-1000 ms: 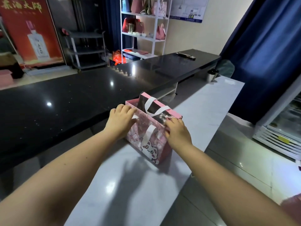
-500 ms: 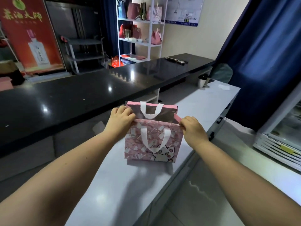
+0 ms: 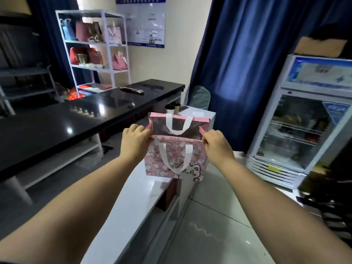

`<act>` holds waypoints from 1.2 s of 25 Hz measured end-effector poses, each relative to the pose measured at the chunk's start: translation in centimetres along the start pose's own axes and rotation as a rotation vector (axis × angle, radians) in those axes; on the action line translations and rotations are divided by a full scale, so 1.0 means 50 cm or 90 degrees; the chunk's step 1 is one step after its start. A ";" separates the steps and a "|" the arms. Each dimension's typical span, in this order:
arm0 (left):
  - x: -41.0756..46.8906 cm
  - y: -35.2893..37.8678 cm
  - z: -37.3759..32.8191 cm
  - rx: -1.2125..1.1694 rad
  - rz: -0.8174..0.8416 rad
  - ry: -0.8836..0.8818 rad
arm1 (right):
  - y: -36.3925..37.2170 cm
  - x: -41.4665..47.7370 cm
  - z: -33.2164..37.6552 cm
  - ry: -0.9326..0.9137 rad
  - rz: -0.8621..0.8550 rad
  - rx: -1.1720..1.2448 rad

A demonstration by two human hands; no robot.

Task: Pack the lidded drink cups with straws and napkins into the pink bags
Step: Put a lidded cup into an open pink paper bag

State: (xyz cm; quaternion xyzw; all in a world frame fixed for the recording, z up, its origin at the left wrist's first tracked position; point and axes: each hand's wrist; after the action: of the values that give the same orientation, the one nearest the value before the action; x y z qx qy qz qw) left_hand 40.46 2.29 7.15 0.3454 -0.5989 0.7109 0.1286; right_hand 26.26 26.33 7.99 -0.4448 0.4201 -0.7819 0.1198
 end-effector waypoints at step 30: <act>0.591 0.609 0.079 0.143 -0.029 -0.229 | 0.638 0.917 -0.472 -0.361 0.130 0.174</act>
State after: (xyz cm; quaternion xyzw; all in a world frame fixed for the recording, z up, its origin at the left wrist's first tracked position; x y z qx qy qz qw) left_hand 2.12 -15.86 3.15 0.4925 -0.5213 0.6969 -0.0036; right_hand -24.88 -6.13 4.98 -0.5801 0.3037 -0.6601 0.3681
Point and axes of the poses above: each hand's wrist, its own x-axis towards the middle knuckle, its own y-axis out of the palm, z = x × y, and after that the axes turned 3 degrees about y, right-handed
